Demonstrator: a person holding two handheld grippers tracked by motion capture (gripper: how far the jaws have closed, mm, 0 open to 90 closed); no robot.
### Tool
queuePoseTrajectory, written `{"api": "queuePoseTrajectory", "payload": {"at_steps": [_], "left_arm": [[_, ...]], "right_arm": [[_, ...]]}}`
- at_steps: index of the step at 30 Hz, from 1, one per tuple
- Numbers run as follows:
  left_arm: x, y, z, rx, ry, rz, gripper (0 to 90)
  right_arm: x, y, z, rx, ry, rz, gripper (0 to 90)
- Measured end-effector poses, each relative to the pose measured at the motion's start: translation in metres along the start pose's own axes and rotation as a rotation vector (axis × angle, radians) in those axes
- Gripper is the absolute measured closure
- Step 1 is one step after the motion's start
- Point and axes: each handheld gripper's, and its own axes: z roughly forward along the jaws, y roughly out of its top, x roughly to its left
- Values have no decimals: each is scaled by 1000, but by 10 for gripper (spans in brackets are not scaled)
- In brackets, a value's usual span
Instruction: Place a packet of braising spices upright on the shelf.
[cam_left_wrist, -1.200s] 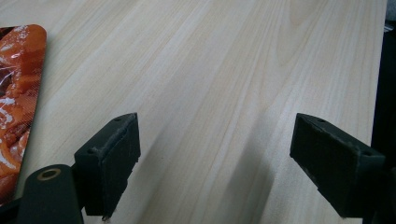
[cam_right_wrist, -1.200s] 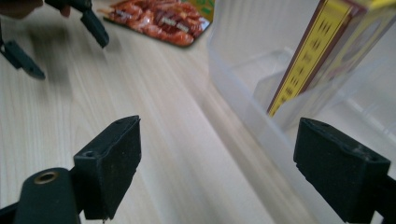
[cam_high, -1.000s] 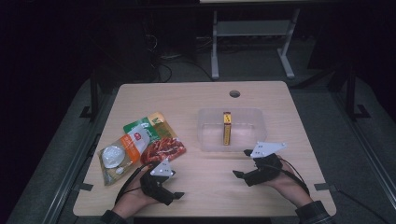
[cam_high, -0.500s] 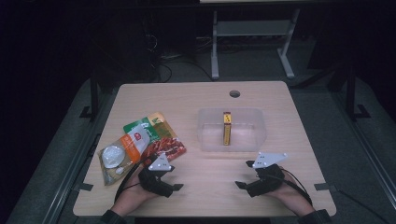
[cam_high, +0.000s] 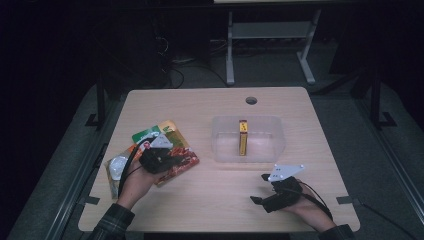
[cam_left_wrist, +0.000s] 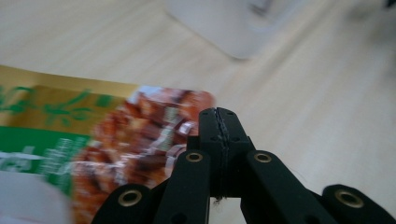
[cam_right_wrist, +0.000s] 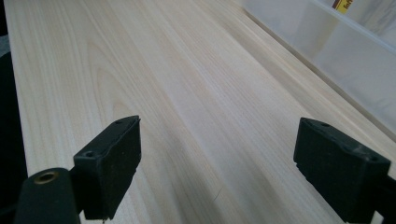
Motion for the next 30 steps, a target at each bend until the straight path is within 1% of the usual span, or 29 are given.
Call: {"api": "queuePoseTrajectory", "payload": {"at_steps": [1,2,3,4,7,8,9,10,11,12,13,14,15,17,18,19,20,21,24,25,26,28,30], "left_arm": [[5,3,1,7,17,-1,896],[10,6,3,7,39,-1,896],[16,8,3,7,52,-3,896],[23,12,5,5,66,-24,896],[41,19,8,1,103,-44,896],[49,21,9,3,118,-50,897],[60,24,11,6,131,-63,897],[66,25,11,12,143,-64,897],[73,26,13,10,159,-76,897],[78,27,14,16,168,-84,897],[86,28,16,23,183,-96,897],[91,28,16,24,195,-94,897],[98,29,18,24,208,-114,897],[110,30,21,45,240,-120,897],[115,29,23,49,257,-122,897],[120,28,25,44,265,-129,898],[124,28,28,56,269,-140,898],[129,26,32,88,295,-141,898],[142,23,41,115,323,-166,898],[146,21,43,135,333,-165,898],[149,20,45,140,342,-178,898],[154,16,49,155,347,-197,898],[158,11,53,181,349,-199,898]], "right_arm": [[0,0,0,1,0,1,146],[0,0,0,2,0,2,146],[0,0,0,2,2,4,146],[0,0,0,2,3,5,146],[0,0,1,1,6,-2,146],[0,0,1,2,6,-5,146],[1,0,1,3,8,-6,146],[1,0,2,4,10,-5,146],[0,0,2,4,11,-6,146],[0,-1,2,6,11,-6,146],[0,-1,2,7,10,-6,146],[0,-1,2,9,11,-1,146],[-1,-1,2,8,14,-1,146],[-1,-2,2,6,12,-5,146],[-1,-2,2,8,13,-3,146],[-1,-2,2,8,15,-3,146],[-1,-2,2,8,16,-3,146],[-1,-2,2,9,16,-4,146],[-1,-2,3,12,19,-5,146],[-1,-2,3,12,20,-6,146],[-1,-2,3,11,20,-6,146],[-1,-2,2,13,20,-3,146],[-1,-3,2,16,21,-2,146]]}}
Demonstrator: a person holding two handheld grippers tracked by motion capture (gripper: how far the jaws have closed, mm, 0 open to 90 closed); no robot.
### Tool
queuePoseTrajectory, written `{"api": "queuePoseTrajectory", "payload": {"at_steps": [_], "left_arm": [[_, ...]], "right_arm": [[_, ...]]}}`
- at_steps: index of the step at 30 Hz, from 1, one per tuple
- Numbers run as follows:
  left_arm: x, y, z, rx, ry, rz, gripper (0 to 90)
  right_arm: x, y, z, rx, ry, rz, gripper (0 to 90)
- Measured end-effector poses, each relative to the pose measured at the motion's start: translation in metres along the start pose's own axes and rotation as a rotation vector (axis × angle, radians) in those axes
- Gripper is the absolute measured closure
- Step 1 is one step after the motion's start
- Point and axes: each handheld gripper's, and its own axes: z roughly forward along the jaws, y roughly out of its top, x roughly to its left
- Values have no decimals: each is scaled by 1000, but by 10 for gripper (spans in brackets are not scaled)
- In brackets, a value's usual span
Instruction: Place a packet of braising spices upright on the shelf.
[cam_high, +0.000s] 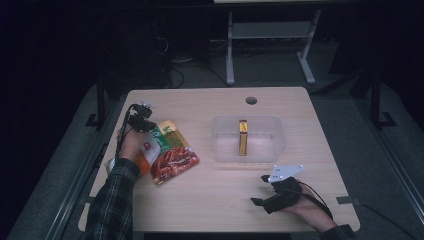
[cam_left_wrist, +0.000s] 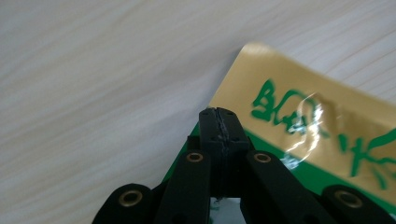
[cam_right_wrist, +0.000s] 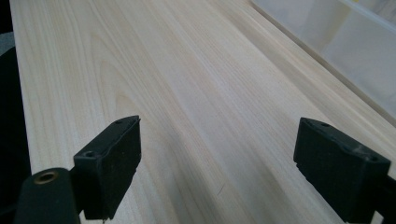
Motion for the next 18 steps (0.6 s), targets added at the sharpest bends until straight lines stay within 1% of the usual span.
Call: {"api": "queuePoseTrajectory", "payload": {"at_steps": [1,3,5,9,12,13,14,15,18], "left_arm": [[1,-1,2,0,-2,-10,898],[3,-3,6,11,12,-15,898],[5,-4,9,11,8,-22,898],[7,-7,16,34,-5,-30,898],[5,-7,18,36,-14,-30,898],[4,-6,18,35,-22,-24,898],[2,-5,18,39,-20,-25,898],[1,-4,18,46,-13,-13,898],[-2,-4,18,54,-8,-4,899]], "right_arm": [[0,0,0,0,1,3,146],[0,0,0,0,0,3,146],[0,0,0,1,0,4,146],[0,-1,0,2,0,3,146],[0,-1,1,4,-2,4,146],[0,-1,1,4,-1,5,146],[0,-1,1,4,-2,5,146],[-1,-1,1,4,-2,3,146],[0,-1,0,6,-5,2,146]]}}
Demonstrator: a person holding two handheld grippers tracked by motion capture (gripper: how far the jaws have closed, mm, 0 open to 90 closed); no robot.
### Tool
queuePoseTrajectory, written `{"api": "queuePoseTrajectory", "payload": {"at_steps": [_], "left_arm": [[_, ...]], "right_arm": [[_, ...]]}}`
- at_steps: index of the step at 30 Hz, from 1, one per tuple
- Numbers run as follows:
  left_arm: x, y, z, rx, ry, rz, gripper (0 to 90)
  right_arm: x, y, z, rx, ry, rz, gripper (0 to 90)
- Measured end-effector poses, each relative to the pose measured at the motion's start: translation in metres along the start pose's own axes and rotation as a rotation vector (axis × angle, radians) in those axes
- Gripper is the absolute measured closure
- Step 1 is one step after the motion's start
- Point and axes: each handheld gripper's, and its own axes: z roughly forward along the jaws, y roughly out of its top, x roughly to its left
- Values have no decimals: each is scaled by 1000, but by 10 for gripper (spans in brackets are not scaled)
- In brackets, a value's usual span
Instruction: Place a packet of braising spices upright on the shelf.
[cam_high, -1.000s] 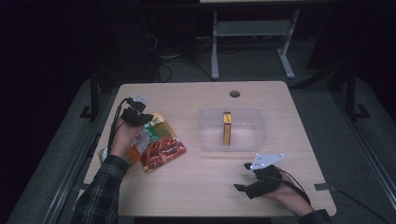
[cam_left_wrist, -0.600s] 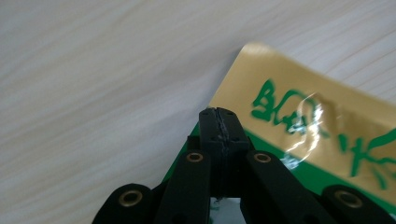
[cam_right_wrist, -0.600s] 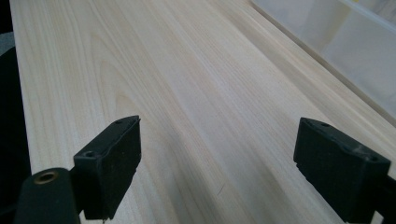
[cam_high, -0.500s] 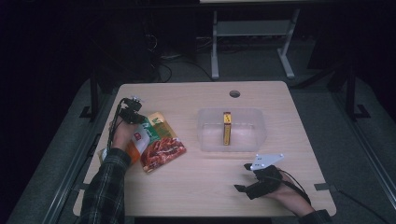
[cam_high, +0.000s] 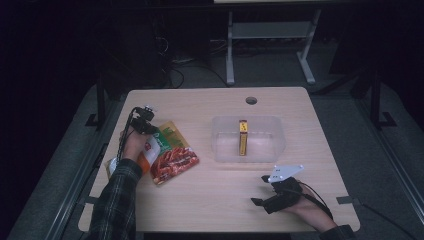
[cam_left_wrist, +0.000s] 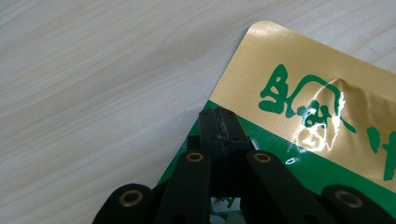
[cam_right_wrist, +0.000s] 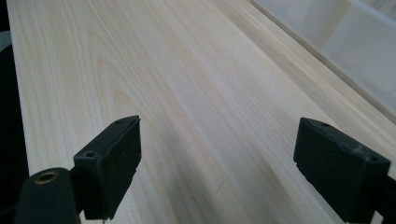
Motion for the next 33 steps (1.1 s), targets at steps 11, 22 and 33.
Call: {"api": "queuePoseTrajectory", "payload": {"at_steps": [11,22,33], "left_arm": [[-28,12,1,25,-36,100,900],[-52,24,1,86,-66,173,900],[-91,29,-3,110,-135,232,900]], "right_arm": [[1,1,1,0,3,-3,147],[1,1,1,2,4,-10,146],[1,1,1,4,3,-11,147]]}}
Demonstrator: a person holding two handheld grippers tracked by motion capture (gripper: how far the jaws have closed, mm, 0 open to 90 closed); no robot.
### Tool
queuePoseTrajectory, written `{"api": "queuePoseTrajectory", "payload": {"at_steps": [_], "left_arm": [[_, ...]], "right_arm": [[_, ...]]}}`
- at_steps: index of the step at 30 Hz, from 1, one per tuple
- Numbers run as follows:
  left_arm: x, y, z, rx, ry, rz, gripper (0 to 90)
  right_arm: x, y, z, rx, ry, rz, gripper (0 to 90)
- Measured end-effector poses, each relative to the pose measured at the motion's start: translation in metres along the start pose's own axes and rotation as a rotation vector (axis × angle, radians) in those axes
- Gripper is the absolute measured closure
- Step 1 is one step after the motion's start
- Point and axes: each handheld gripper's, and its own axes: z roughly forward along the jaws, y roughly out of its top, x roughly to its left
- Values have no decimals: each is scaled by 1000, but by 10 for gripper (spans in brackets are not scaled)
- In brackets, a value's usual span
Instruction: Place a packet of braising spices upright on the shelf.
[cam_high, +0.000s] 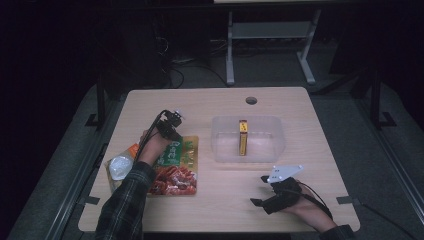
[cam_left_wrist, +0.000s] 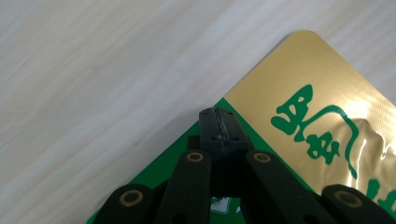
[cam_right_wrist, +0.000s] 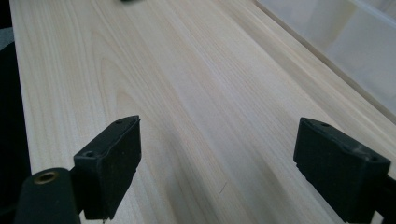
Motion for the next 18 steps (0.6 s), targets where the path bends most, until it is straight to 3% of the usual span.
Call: {"api": "queuePoseTrajectory", "payload": {"at_steps": [10,15,18], "left_arm": [[-32,8,-2,32,-35,85,900],[-47,8,-3,23,-72,110,900],[-56,7,-4,16,-73,127,900]], "right_arm": [[0,0,0,-5,0,-3,147],[0,0,0,-2,0,-3,146],[1,0,0,-3,0,-3,147]]}}
